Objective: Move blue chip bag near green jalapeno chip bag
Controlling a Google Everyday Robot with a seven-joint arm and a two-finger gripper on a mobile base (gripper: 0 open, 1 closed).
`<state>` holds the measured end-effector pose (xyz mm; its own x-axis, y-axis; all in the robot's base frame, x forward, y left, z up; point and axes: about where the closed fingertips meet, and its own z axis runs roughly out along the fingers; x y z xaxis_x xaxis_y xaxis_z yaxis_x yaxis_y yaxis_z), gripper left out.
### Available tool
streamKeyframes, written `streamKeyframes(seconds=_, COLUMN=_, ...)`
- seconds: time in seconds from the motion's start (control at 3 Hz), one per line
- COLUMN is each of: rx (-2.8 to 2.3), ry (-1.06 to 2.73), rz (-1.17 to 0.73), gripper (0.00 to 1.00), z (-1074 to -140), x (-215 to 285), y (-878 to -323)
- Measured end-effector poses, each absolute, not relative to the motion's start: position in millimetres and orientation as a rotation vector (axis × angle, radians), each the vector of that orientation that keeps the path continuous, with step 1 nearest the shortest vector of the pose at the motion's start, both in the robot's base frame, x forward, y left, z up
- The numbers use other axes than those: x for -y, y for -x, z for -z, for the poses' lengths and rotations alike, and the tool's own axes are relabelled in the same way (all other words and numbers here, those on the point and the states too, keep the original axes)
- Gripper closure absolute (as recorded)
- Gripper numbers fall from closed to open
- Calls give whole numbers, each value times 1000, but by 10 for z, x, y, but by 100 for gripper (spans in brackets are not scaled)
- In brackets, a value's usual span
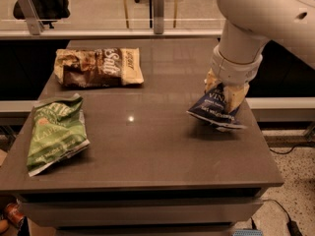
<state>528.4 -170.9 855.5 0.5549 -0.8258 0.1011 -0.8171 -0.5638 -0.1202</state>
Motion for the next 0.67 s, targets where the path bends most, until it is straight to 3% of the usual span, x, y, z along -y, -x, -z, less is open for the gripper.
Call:
streamKeyframes(seconds=0.33, rx=-1404, ry=2727, rz=217, gripper=100, z=-8692, x=1612, y=-5243)
streamKeyframes(seconds=0.67, rx=-1355, ry=2735, rz=202, gripper=100, z=-8846, x=1485, y=-5170)
